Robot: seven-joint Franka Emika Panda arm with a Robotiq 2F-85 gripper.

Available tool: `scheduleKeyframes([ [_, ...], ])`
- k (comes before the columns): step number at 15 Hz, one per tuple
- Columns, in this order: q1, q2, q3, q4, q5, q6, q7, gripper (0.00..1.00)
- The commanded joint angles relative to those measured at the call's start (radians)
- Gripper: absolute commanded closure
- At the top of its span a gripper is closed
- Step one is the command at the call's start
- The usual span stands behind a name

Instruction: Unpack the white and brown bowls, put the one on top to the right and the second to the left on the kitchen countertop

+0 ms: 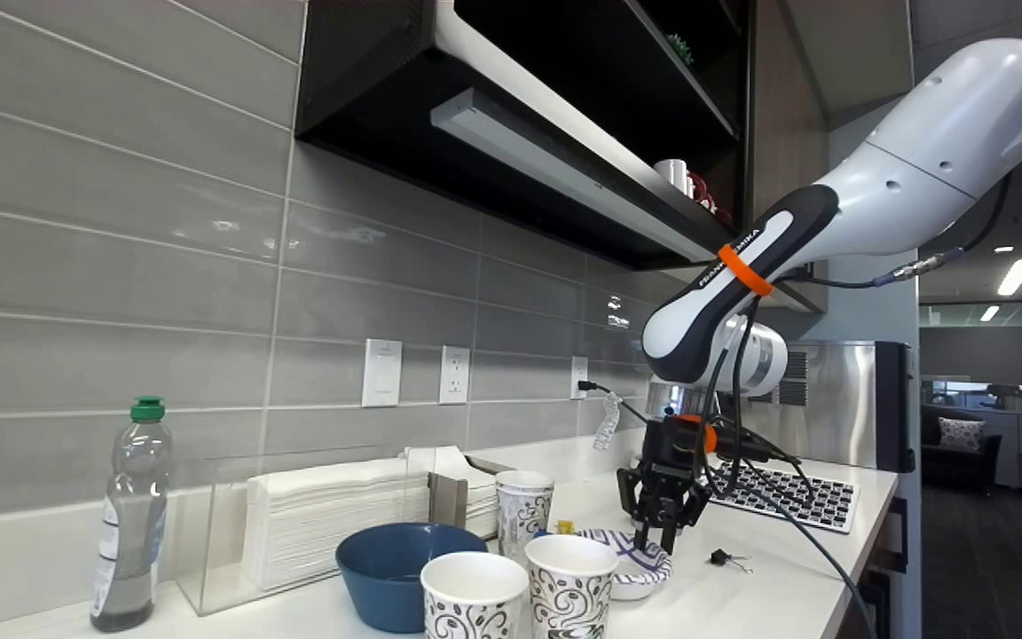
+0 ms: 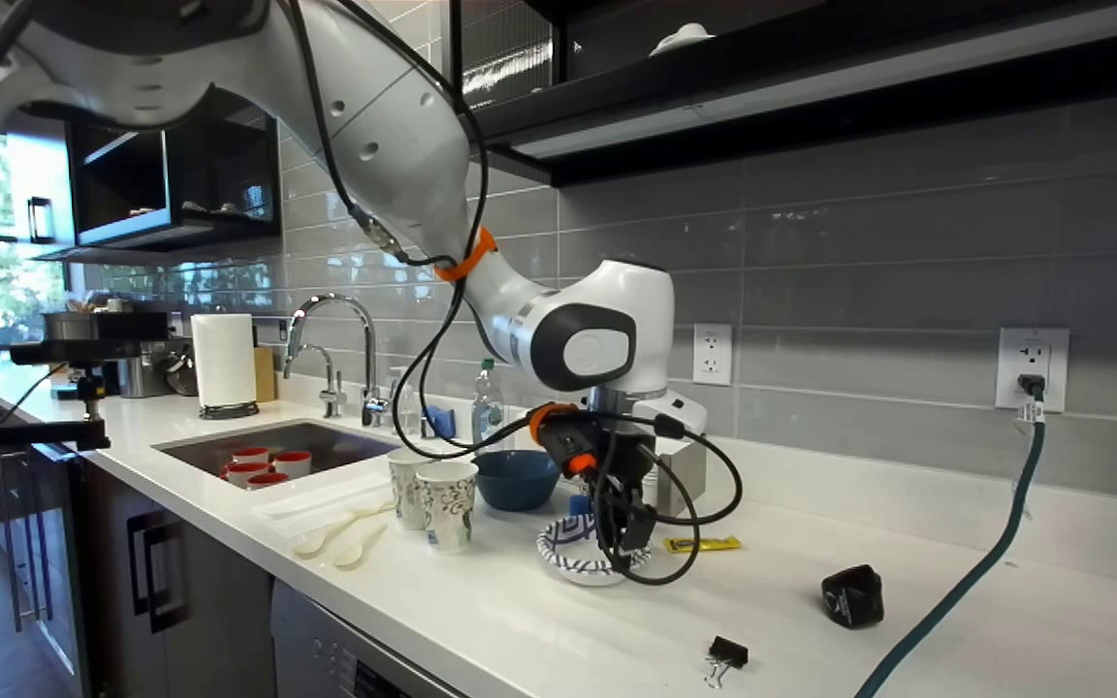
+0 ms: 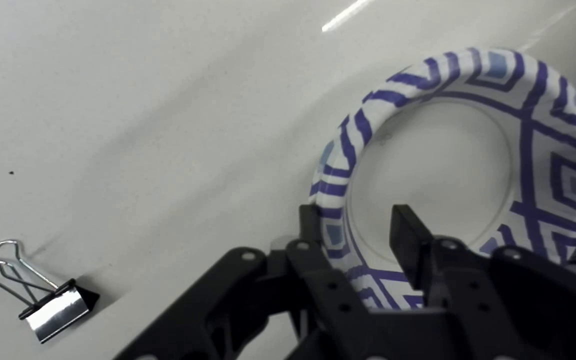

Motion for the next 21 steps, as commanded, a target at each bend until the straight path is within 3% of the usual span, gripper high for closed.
scheduleKeyframes([
  [1, -0.010, 0.004, 0.005, 0.020, 0.001, -0.020, -0.010, 0.86],
  [2, -0.009, 0.002, 0.004, 0.018, 0.000, -0.019, -0.009, 0.94],
  [4, -0.009, 0.000, 0.003, 0.016, -0.002, -0.018, -0.007, 1.00],
  [16, -0.029, -0.063, 0.012, -0.013, 0.063, -0.001, -0.060, 0.99],
  [21, -0.073, -0.107, 0.037, -0.032, 0.280, 0.011, -0.230, 0.99],
])
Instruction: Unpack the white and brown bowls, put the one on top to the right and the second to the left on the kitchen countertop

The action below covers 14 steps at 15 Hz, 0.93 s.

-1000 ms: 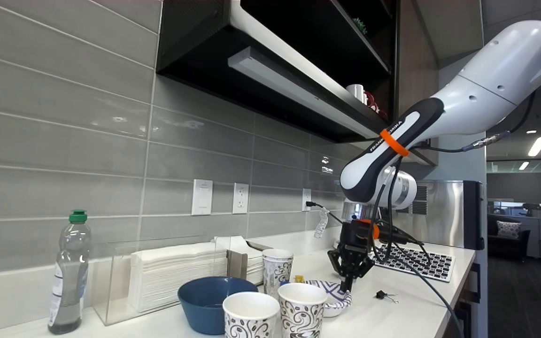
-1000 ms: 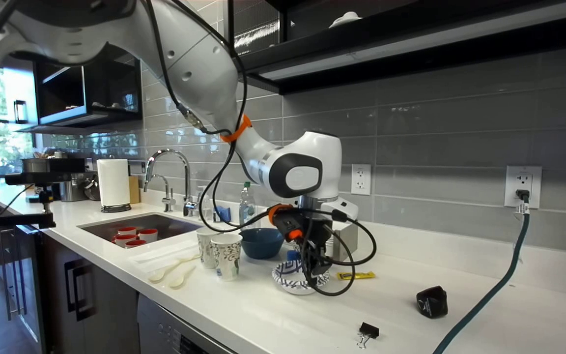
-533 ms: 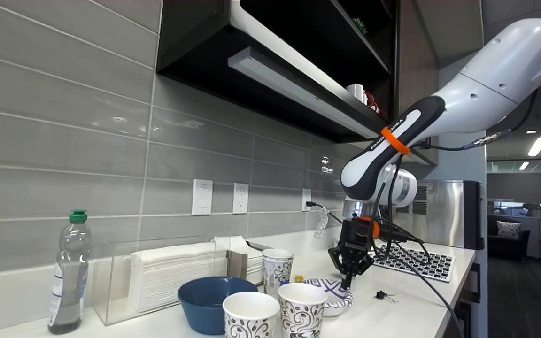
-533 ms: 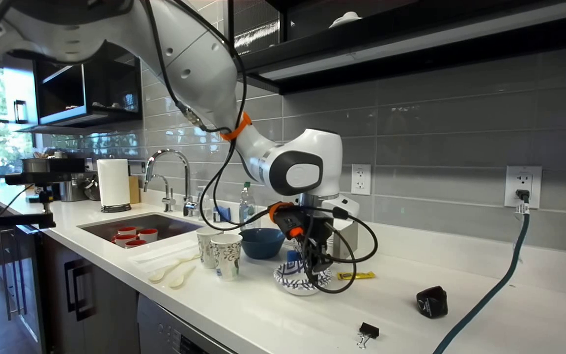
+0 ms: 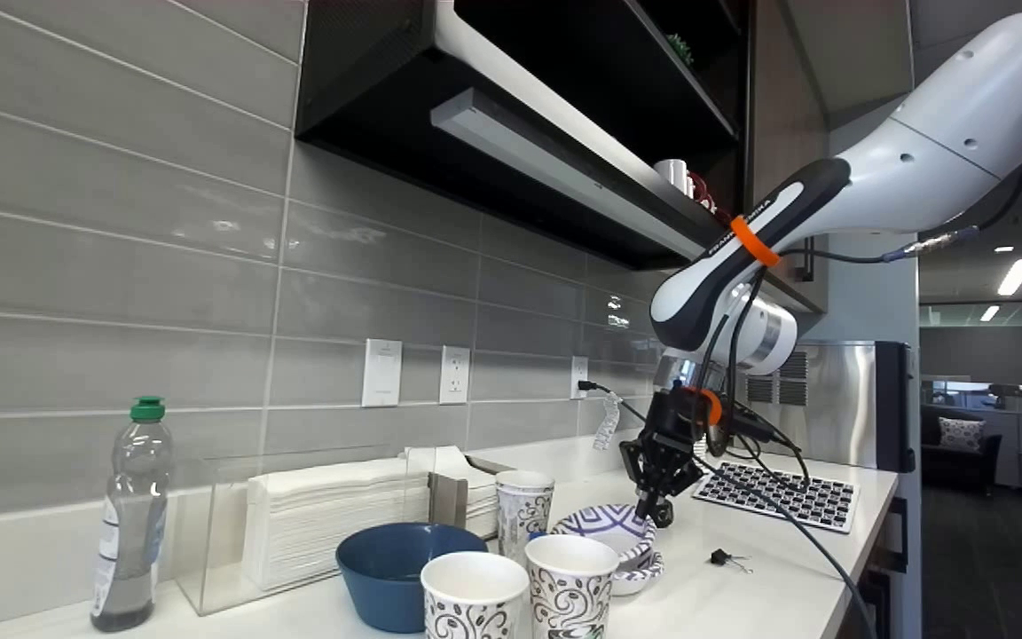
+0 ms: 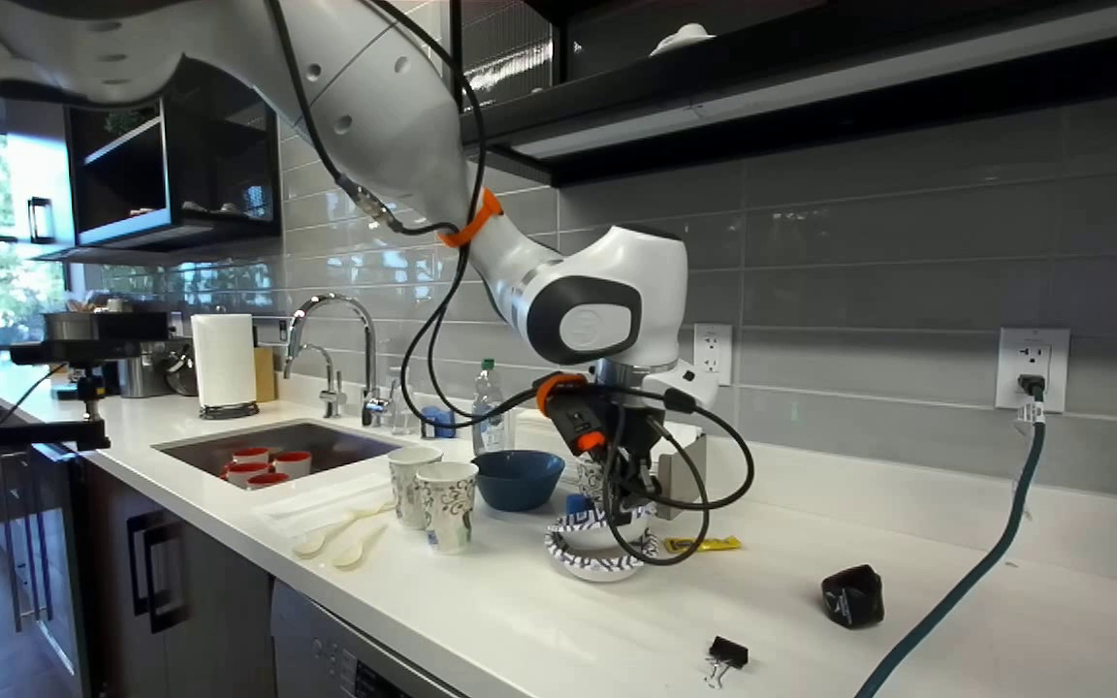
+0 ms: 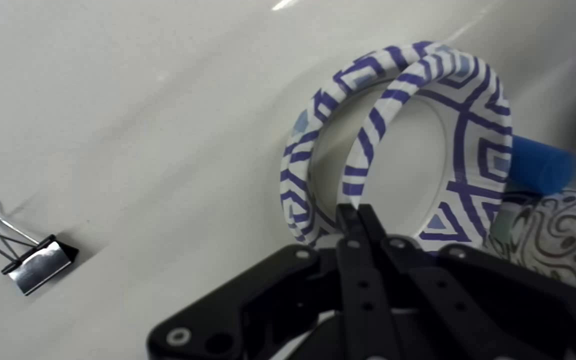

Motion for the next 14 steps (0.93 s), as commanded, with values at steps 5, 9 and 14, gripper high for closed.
scheduleKeyframes([
  [5, -0.085, -0.104, 0.014, -0.069, 0.371, -0.004, -0.315, 0.99],
  [9, -0.114, -0.169, -0.033, -0.147, 0.483, -0.012, -0.441, 0.99],
  [14, -0.145, -0.244, -0.118, -0.263, 0.497, -0.043, -0.530, 0.99],
])
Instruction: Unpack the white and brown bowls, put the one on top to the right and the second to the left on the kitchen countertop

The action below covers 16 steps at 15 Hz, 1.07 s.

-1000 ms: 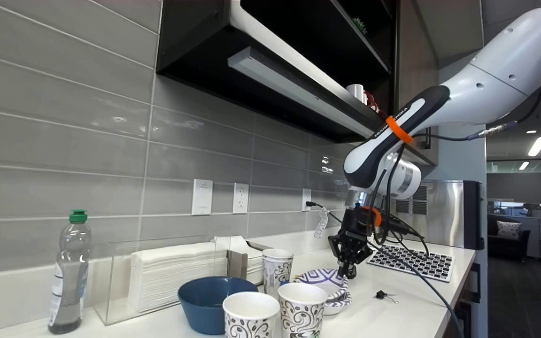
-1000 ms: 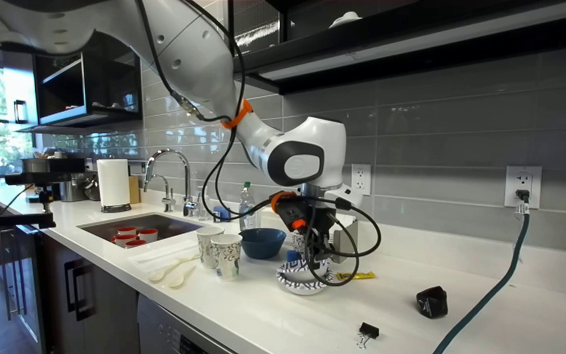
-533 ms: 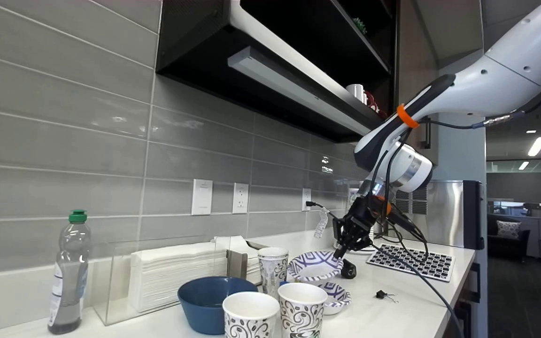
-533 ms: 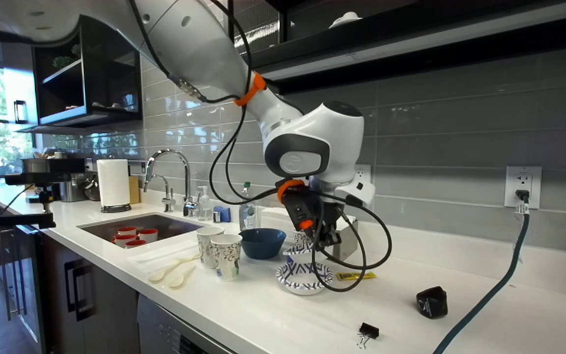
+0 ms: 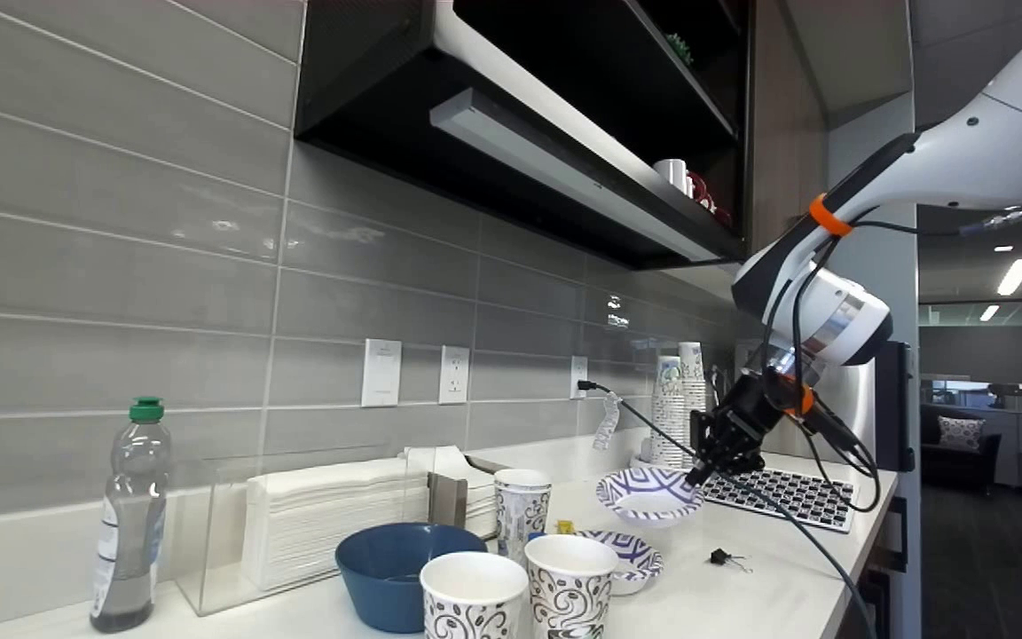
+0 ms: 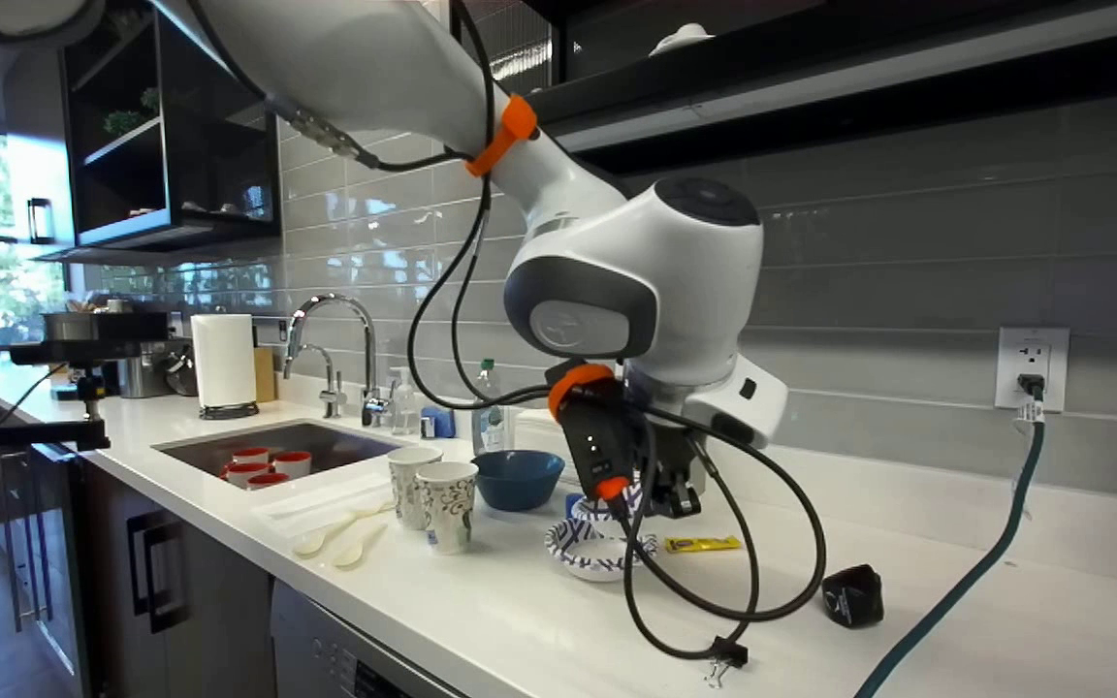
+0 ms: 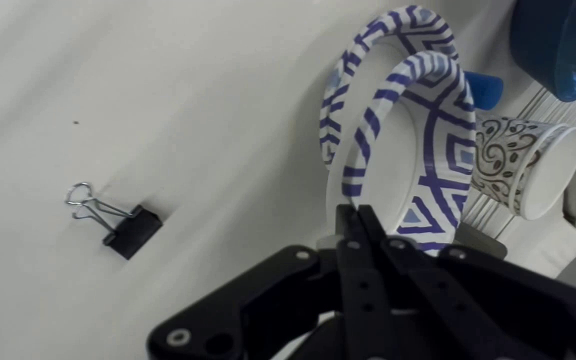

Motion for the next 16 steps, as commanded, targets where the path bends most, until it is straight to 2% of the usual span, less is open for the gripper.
scheduleKeyframes([
  [1, -0.027, -0.089, -0.052, -0.118, 0.033, -0.035, -0.085, 0.99],
  [5, -0.053, -0.138, -0.120, -0.200, 0.067, -0.044, -0.146, 0.99],
  [9, -0.064, -0.137, -0.165, -0.236, 0.101, -0.036, -0.147, 0.99],
  [16, -0.050, -0.073, -0.157, -0.231, 0.120, -0.019, -0.127, 0.99],
])
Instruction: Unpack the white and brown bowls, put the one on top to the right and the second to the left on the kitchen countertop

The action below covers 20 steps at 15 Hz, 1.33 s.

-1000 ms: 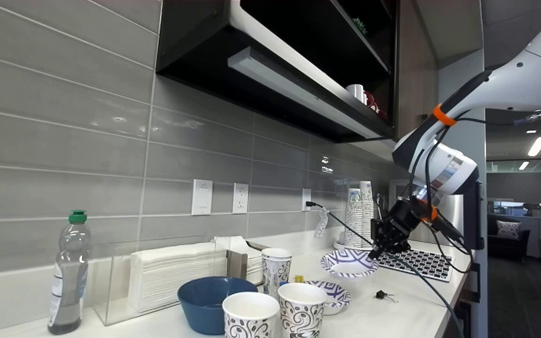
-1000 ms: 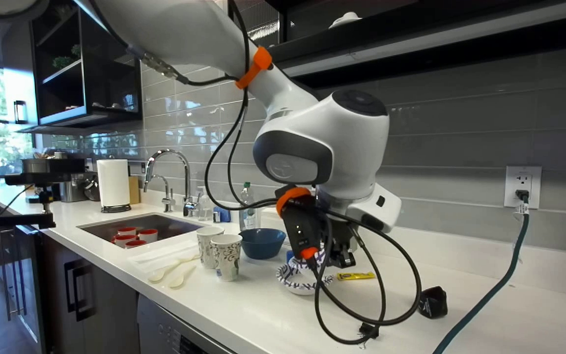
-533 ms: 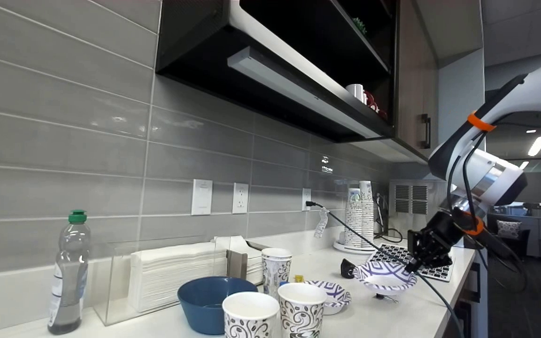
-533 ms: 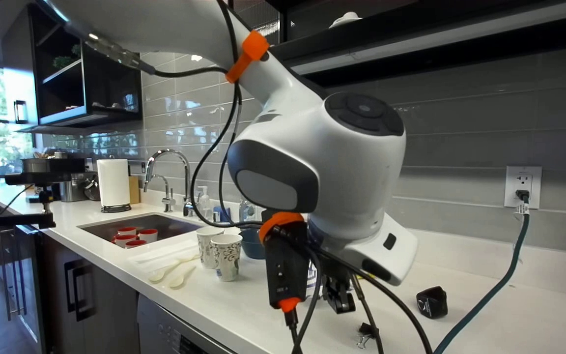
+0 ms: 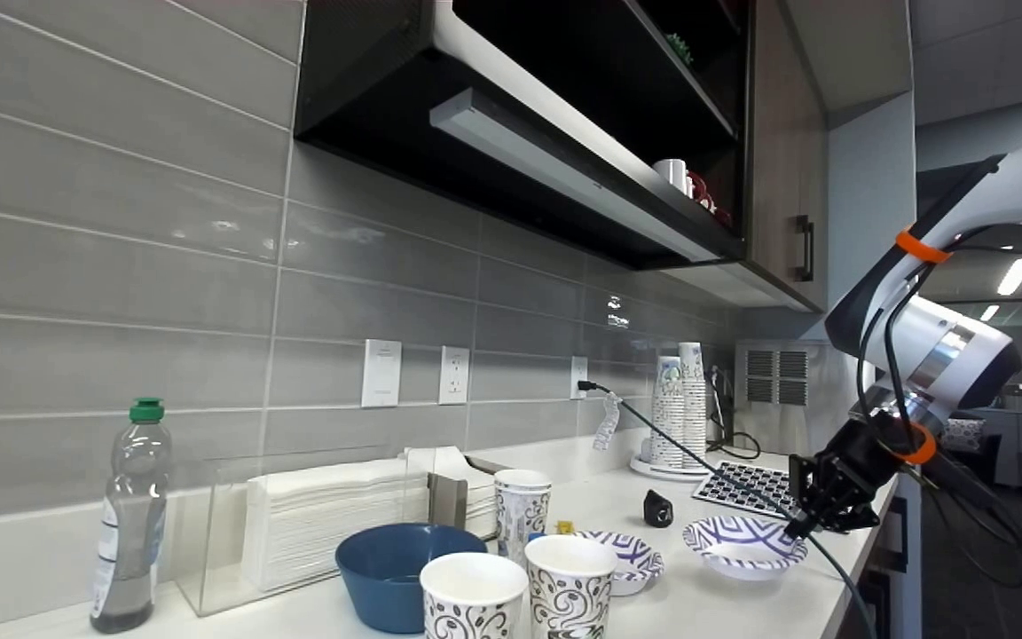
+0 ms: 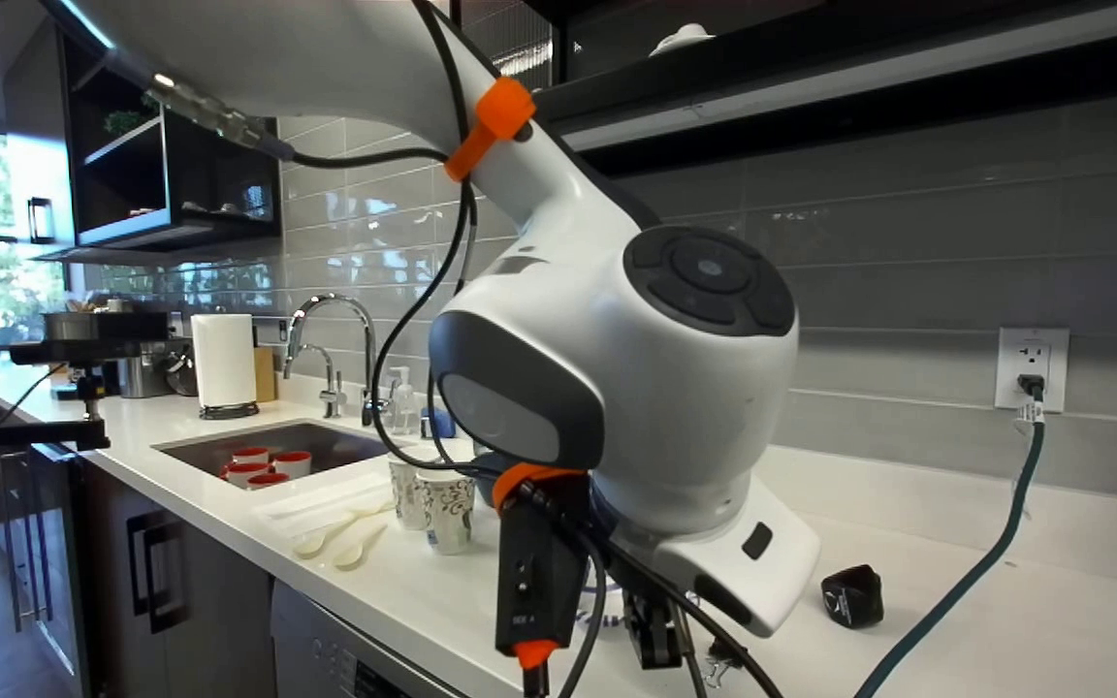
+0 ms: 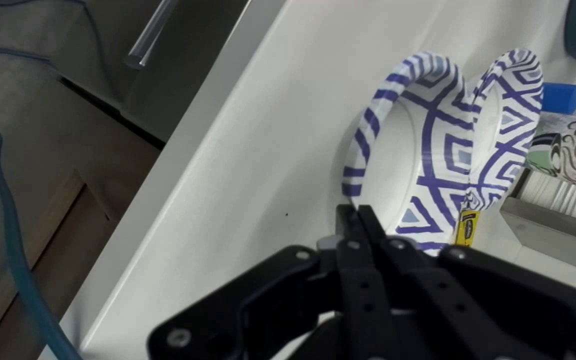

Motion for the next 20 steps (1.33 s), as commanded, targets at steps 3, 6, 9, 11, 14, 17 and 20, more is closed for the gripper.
scheduleKeyframes([
  [3, 0.004, 0.043, 0.017, 0.003, 0.025, 0.021, 0.009, 0.94],
  [6, 0.002, 0.041, 0.022, 0.001, 0.007, 0.027, 0.026, 0.67],
  [9, 0.013, -0.017, 0.038, -0.025, -0.036, 0.089, 0.050, 0.48],
  [11, 0.023, -0.058, 0.056, -0.043, -0.101, 0.160, 0.095, 0.34],
  [14, 0.041, -0.117, 0.099, -0.068, -0.281, 0.282, 0.243, 0.13],
  [17, 0.062, -0.128, 0.151, -0.065, -0.506, 0.306, 0.408, 0.00],
  [20, 0.094, -0.116, 0.197, -0.029, -0.675, 0.253, 0.515, 0.00],
])
